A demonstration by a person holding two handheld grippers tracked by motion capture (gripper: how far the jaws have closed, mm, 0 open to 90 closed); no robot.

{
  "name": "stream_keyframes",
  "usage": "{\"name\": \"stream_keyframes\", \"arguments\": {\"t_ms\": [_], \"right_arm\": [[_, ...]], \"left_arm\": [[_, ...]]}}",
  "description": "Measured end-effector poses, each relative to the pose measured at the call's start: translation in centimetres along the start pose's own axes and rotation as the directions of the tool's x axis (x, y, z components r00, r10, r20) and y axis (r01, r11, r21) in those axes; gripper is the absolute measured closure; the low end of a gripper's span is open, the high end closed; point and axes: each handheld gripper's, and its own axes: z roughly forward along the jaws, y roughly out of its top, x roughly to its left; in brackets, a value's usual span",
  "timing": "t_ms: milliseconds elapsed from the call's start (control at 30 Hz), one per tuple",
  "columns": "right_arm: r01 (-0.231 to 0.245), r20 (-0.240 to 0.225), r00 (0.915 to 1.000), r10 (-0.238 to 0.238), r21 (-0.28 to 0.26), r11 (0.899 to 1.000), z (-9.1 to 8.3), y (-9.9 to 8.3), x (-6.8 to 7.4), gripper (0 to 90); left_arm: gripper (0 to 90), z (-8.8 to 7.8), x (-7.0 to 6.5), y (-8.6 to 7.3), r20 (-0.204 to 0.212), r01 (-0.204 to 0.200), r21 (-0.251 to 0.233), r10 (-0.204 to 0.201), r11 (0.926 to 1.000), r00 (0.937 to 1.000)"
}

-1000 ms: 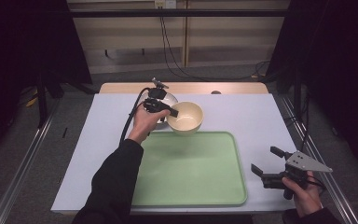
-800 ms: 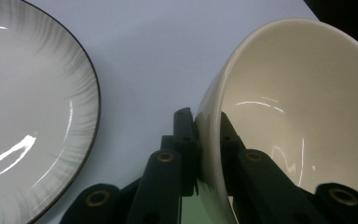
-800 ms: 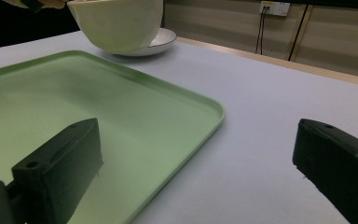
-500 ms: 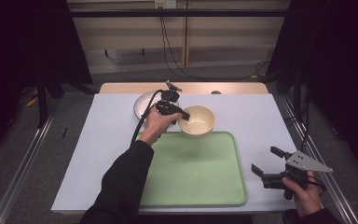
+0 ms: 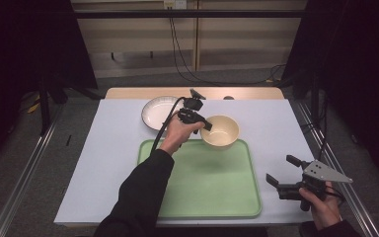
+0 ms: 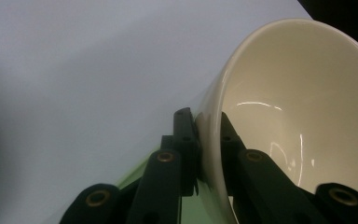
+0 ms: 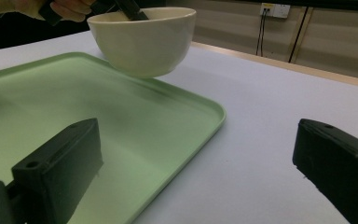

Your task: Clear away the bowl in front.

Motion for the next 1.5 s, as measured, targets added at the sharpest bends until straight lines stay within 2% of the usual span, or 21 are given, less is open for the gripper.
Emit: {"name": "stream_keyframes", "arguments": {"t_ms": [167, 200, 233, 367, 433, 467, 500, 533, 633, 733, 767, 800, 833, 1033, 1067, 1133, 1200, 1233, 1400, 1500], "right_arm": [[-0.005, 0.01, 0.9999, 0.005, -0.013, 1.0, 0.0, -0.1, 0.1, 0.9], [-0.004, 0.008, 1.0, 0.004, -0.013, 1.0, 0.0, -0.1, 0.1, 0.9], [0.002, 0.006, 1.0, -0.002, -0.018, 1.0, 0.0, -0.1, 0.1, 0.9], [0.004, 0.005, 1.0, -0.004, -0.017, 1.0, 0.0, -0.1, 0.1, 0.9], [0.003, 0.006, 1.0, -0.003, -0.018, 1.0, 0.0, -0.1, 0.1, 0.9], [0.002, 0.007, 1.0, -0.002, -0.018, 1.0, 0.0, -0.1, 0.1, 0.9], [0.004, 0.008, 1.0, -0.004, -0.021, 1.0, 0.0, -0.1, 0.1, 0.9], [-0.004, 0.005, 1.0, 0.004, -0.02, 1.0, 0.0, -0.1, 0.1, 0.9], [-0.004, 0.005, 1.0, 0.004, -0.02, 1.0, 0.0, -0.1, 0.1, 0.9], [-0.004, 0.003, 1.0, 0.004, -0.022, 1.0, -0.1, -0.1, 0.1, 0.9], [-0.004, 0.005, 1.0, 0.004, -0.02, 1.0, -0.1, -0.1, 0.1, 0.9], [-0.003, 0.005, 1.0, 0.003, -0.02, 1.0, -0.1, -0.1, 0.1, 0.9], [-0.003, 0.006, 1.0, 0.003, -0.02, 1.0, -0.1, -0.1, 0.1, 0.9], [-0.005, 0.009, 0.9999, 0.005, -0.02, 1.0, -0.1, -0.1, 0.1, 0.9], [-0.005, 0.009, 0.9999, 0.005, -0.02, 1.0, -0.1, -0.1, 0.1, 0.9], [-0.005, 0.01, 0.9999, 0.005, -0.02, 1.0, -0.1, -0.1, 0.1, 0.9], [-0.004, 0.01, 0.9999, 0.004, -0.019, 1.0, -0.1, -0.1, 0.1, 0.9], [-0.006, 0.01, 0.9999, 0.006, -0.019, 1.0, -0.1, -0.1, 0.1, 0.9], [-0.005, 0.009, 0.9999, 0.005, -0.019, 1.0, -0.1, -0.1, 0.1, 0.9], [-0.004, 0.01, 0.9999, 0.004, -0.019, 1.0, -0.1, -0.1, 0.1, 0.9]], "left_arm": [[83.7, 0.9, -0.5, 0.1, -0.01, -0.009, 0.019, 0.01, 0.9998, 0.9999], [83.7, 1.2, -0.7, 0.1, 0.001, 0.003, 0.009, -0.003, 1.0, 1.0], [83.6, 1.3, -0.7, 0.2, 0.006, -0.011, 0.021, 0.011, 0.9997, 0.9999], [83.6, 2.1, -1.3, 0.4, 0.014, 0.006, 0.013, -0.006, 0.9999, 0.9999], [83.6, 2.5, -1.5, 0.5, 0.012, -0.003, 0.013, 0.002, 0.9999, 0.9999], [83.6, 2.4, -1.4, 0.6, 0.019, -0.026, 0.035, 0.025, 0.9991, 0.9995], [83.7, 2.7, -1.7, 0.6, 0.019, 0.006, 0.013, -0.007, 0.9999, 0.9998], [83.6, 2.9, -1.6, 0.6, 0.019, 0.001, 0.018, -0.001, 0.9998, 0.9998], [83.6, 3.4, -1.9, 0.7, 0.008, 0.005, 0.017, -0.005, 0.9998, 1.0], [83.6, 3.8, -1.9, 0.7, 0.005, -0.015, 0.036, 0.015, 0.9992, 0.9999], [83.6, 4.0, -2.0, 0.6, 0.006, 0.006, 0.025, -0.006, 0.9997, 1.0], [83.6, 4.2, -2.0, 0.6, 0.001, -0.01, 0.027, 0.01, 0.9996, 0.9999], [83.6, 4.3, -2.1, 0.6, 0.002, 0.0, 0.032, 0.0, 0.9995, 1.0], [83.6, 5.0, -2.1, 0.4, -0.011, -0.003, 0.043, 0.004, 0.9991, 0.9999], [83.6, 5.2, -2.2, 0.3, -0.005, 0.005, 0.036, -0.005, 0.9993, 1.0], [83.6, 5.4, -2.1, 0.2, 0.002, -0.003, 0.046, 0.003, 0.9989, 1.0], [83.6, 5.6, -2.4, 0.1, -0.018, -0.018, 0.046, 0.019, 0.9988, 0.9997], [83.5, 5.8, -2.5, 0.0, -0.015, -0.012, 0.042, 0.012, 0.9991, 0.9998], [83.5, 5.9, -2.7, 0.0, -0.027, -0.031, 0.045, 0.032, 0.9985, 0.9991], [83.5, 6.1, -2.6, -0.2, -0.025, -0.018, 0.036, 0.019, 0.9992, 0.9995]]}}
